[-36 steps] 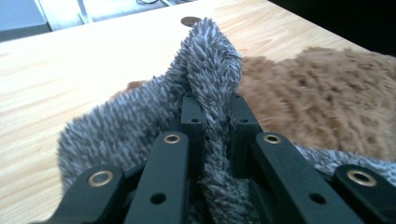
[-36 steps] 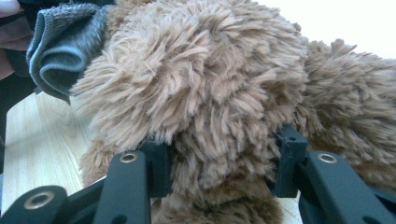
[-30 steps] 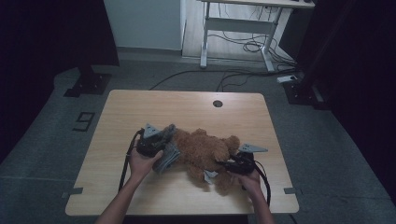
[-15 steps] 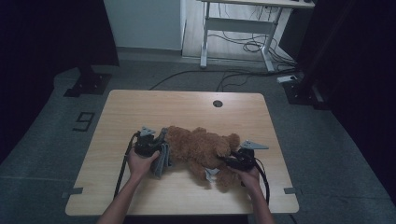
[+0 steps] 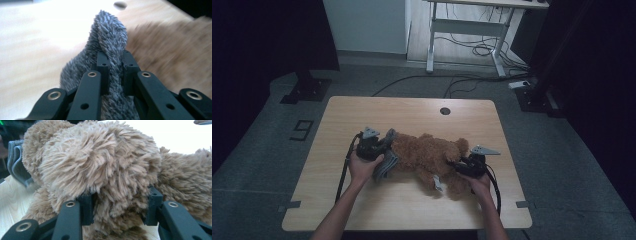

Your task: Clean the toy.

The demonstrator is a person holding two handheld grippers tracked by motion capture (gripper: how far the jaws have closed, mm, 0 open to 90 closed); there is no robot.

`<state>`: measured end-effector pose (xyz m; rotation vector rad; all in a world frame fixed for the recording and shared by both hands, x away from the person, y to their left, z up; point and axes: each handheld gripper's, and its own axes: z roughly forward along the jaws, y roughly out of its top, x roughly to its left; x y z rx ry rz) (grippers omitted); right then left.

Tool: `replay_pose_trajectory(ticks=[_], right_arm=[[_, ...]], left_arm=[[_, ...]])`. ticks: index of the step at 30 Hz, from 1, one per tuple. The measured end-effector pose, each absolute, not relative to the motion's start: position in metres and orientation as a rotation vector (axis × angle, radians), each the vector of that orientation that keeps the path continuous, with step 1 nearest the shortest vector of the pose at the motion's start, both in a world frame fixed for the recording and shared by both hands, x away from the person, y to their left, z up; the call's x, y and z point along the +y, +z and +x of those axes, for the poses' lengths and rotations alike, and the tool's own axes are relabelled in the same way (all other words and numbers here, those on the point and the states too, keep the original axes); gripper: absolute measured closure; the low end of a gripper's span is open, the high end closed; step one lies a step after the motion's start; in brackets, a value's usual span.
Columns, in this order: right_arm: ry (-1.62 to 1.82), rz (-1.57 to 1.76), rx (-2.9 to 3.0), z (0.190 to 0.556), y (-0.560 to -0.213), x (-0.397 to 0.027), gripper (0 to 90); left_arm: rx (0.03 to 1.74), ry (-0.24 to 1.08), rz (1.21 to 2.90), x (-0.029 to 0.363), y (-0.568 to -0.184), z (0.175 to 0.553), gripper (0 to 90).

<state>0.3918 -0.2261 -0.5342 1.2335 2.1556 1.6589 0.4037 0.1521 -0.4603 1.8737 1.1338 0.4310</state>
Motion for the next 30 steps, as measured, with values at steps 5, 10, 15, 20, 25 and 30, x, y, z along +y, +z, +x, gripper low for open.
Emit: replay_pose_trajectory(ticks=[5,10,15,20,25,30], right_arm=[[1.661,1.235,2.149,0.391,-0.535,-0.226,54.0],[1.656,1.228,2.148,0.390,-0.535,-0.226,53.9],[1.649,1.226,2.155,0.390,-0.535,-0.226,53.8],[1.622,1.194,2.168,0.387,-0.533,-0.223,52.9],[1.581,1.147,2.200,0.380,-0.529,-0.220,45.3],[1.686,1.178,2.205,0.372,-0.523,-0.229,37.4]], left_arm=[[1.033,0.444,1.888,0.119,-0.429,0.415,79.3],[0.974,0.446,1.962,0.077,-0.421,0.432,79.1],[0.984,0.375,2.028,0.059,-0.441,0.441,79.0],[0.990,0.353,2.040,0.063,-0.458,0.431,79.2],[0.969,0.365,2.033,0.072,-0.469,0.412,79.7],[0.950,0.357,1.970,0.081,-0.478,0.395,79.9]])
